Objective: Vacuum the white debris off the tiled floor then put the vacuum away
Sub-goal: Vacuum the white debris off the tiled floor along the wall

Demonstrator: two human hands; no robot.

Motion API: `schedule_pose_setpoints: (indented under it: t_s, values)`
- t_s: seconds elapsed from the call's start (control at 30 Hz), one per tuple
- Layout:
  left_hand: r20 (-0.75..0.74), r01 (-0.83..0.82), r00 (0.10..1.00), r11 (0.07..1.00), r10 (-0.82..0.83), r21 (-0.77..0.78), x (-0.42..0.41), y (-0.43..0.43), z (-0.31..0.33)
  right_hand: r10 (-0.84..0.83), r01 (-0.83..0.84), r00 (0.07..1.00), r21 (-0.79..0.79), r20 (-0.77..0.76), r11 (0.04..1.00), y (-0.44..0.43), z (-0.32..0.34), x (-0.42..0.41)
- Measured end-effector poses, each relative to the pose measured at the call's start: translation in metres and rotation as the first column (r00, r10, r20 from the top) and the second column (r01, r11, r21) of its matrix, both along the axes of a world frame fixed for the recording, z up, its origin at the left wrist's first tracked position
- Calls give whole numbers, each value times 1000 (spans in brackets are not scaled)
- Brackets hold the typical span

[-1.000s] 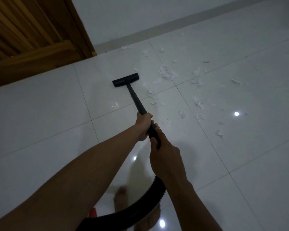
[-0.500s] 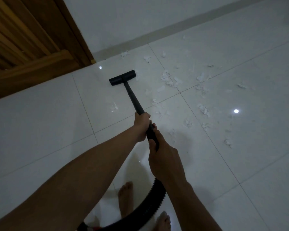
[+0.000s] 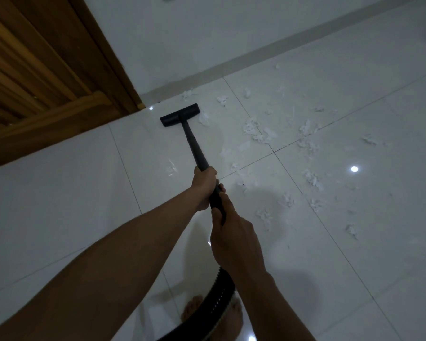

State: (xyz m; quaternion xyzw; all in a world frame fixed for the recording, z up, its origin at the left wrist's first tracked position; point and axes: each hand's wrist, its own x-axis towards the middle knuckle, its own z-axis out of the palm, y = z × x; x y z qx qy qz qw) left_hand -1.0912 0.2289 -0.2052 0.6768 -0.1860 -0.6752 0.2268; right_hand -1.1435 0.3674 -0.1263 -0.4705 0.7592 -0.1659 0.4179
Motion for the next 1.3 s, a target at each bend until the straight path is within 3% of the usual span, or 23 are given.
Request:
schedule_pose_setpoints:
  t_s: [0.53, 1.1, 1.3]
  values:
    - [-73, 18, 997, 1000, -18, -5, -23, -88, -16, -24, 26, 992, 14, -122, 1000, -84, -23, -13]
    - [-103, 41, 994, 998, -37, 37, -34, -133, 14, -23, 18, 985, -26, -172, 999, -126, 18, -18]
    - [-80, 76, 994, 995, -71, 59, -41, -124, 25, -7, 7, 992, -1, -124, 1000, -120, 39, -25]
